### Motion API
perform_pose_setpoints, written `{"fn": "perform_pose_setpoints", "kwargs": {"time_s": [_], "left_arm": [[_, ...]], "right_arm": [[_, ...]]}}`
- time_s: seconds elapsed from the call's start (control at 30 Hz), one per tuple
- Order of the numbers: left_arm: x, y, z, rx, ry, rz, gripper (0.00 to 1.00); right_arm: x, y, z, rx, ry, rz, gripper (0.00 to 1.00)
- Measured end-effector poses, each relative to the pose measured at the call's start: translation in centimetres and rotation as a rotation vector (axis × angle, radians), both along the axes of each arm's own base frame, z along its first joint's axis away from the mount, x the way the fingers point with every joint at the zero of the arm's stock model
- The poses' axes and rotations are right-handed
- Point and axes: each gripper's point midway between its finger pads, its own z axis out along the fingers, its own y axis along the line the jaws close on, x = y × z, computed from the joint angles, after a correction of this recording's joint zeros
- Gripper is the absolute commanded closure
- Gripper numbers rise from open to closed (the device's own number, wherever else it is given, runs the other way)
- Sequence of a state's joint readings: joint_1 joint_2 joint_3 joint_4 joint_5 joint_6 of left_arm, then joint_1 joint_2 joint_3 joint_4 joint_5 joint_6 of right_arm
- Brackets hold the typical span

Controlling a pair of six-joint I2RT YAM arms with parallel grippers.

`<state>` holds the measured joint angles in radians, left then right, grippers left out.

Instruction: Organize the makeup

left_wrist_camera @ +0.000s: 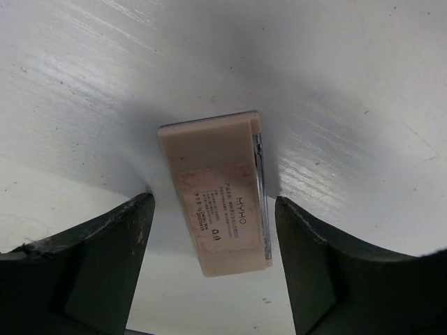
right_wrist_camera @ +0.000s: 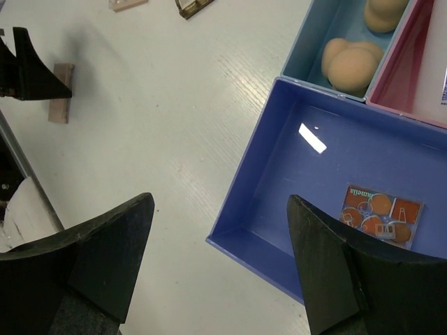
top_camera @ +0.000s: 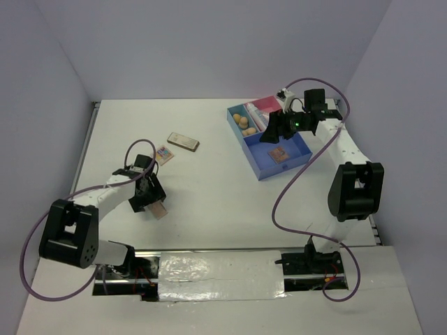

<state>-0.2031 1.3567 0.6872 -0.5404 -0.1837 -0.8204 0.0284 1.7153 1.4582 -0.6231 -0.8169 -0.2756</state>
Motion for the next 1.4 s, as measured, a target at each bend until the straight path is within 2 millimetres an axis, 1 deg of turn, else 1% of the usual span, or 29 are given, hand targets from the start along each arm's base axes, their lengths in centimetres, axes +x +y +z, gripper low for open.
{"fn": "perform_pose_setpoints", "kwargs": {"time_s": [0.17, 0.23, 0.33, 0.4, 0.43, 0.47, 0.53, 0.57, 0.63, 0.67, 0.7, 0.73, 0.8, 0.87, 0.93, 0.97, 1.03, 1.07, 1.1, 1.17, 1.2, 1.27, 1.3, 1.4], "left_arm": [[0.0, -0.2, -0.3, 0.052, 0.040, -0.011, 0.20], [0.3, -0.7, -0.3, 0.061, 0.041, -0.021, 0.21], [0.9, -1.5, -0.3, 0.065, 0.036, -0.027, 0.24], [1.2, -1.8, -0.4, 0.066, 0.031, -0.027, 0.29], [1.3, -2.0, -0.4, 0.065, 0.029, -0.024, 0.32], [1.4, -2.1, -0.4, 0.066, 0.027, -0.022, 0.41], [1.6, -2.1, -0.4, 0.070, 0.019, -0.022, 0.48], [1.6, -2.1, -0.4, 0.075, 0.016, -0.025, 0.57], [1.6, -2.1, -0.4, 0.075, 0.014, -0.025, 0.65], [1.6, -2.1, -0.4, 0.075, 0.012, -0.026, 0.71], [1.6, -2.1, -0.3, 0.075, 0.008, -0.028, 0.74], [1.6, -2.1, -0.3, 0.075, 0.003, -0.029, 0.82], [1.6, -2.1, -0.2, 0.072, -0.008, -0.034, 0.92], [1.6, -2.3, -0.1, 0.061, -0.019, -0.047, 1.00], [1.7, -2.9, 0.1, 0.031, -0.030, -0.076, 1.00], [1.9, -3.5, 0.2, 0.005, -0.040, -0.101, 1.00], [2.6, -5.0, 0.8, -0.046, -0.072, -0.149, 1.00], [3.0, -6.1, 1.5, -0.079, -0.092, -0.186, 1.00], [3.6, -7.1, 2.1, -0.105, -0.115, -0.220, 1.00], [5.4, -9.9, 4.4, -0.183, -0.194, -0.292, 1.00], [6.4, -11.3, 5.8, -0.222, -0.242, -0.333, 1.00], [8.6, -14.4, 8.8, -0.304, -0.334, -0.399, 1.00], [9.7, -16.0, 10.4, -0.345, -0.381, -0.430, 1.00], [12.8, -20.9, 14.1, -0.454, -0.489, -0.519, 1.00]], "right_arm": [[-0.1, 0.1, 0.1, 0.011, 0.002, 0.002, 0.16], [-0.1, 0.2, 0.2, 0.013, 0.000, 0.002, 0.16], [-0.1, 0.2, 0.3, 0.017, 0.001, 0.000, 0.16], [-0.1, 0.2, 0.4, 0.019, -0.001, 0.000, 0.16], [-0.2, 0.2, 0.5, 0.019, -0.002, 0.000, 0.16], [-0.2, 0.2, 0.6, 0.019, -0.005, 0.000, 0.16], [-0.2, 0.2, 0.8, 0.019, -0.011, 0.000, 0.16], [-0.3, 0.2, 0.9, 0.019, -0.014, 0.000, 0.16], [-0.3, 0.2, 1.2, 0.019, -0.021, 0.000, 0.16], [-0.3, 0.2, 1.3, 0.019, -0.023, 0.000, 0.16], [-0.4, 0.2, 1.4, 0.019, -0.027, 0.001, 0.16], [-0.4, 0.2, 1.5, 0.019, -0.028, 0.001, 0.16], [-0.4, 0.2, 1.6, 0.019, -0.031, 0.001, 0.16], [-0.4, 0.2, 1.7, 0.020, -0.033, 0.000, 0.16], [-0.4, 0.2, 1.7, 0.020, -0.033, 0.001, 0.17], [-0.4, 0.2, 1.7, 0.020, -0.033, 0.001, 0.18], [-0.5, 0.2, 1.7, 0.020, -0.034, 0.003, 0.26], [-0.5, 0.3, 1.7, 0.022, -0.033, 0.005, 0.32], [-0.5, 0.3, 1.8, 0.024, -0.033, 0.007, 0.48], [-0.6, 0.4, 1.9, 0.029, -0.035, 0.016, 0.64], [-0.7, 0.4, 2.0, 0.032, -0.034, 0.018, 0.75], [-0.7, 0.5, 2.3, 0.033, -0.038, 0.023, 0.88], [-0.7, 0.5, 2.4, 0.033, -0.039, 0.023, 0.97], [-0.7, 0.4, 2.7, 0.030, -0.046, 0.020, 0.97]]}}
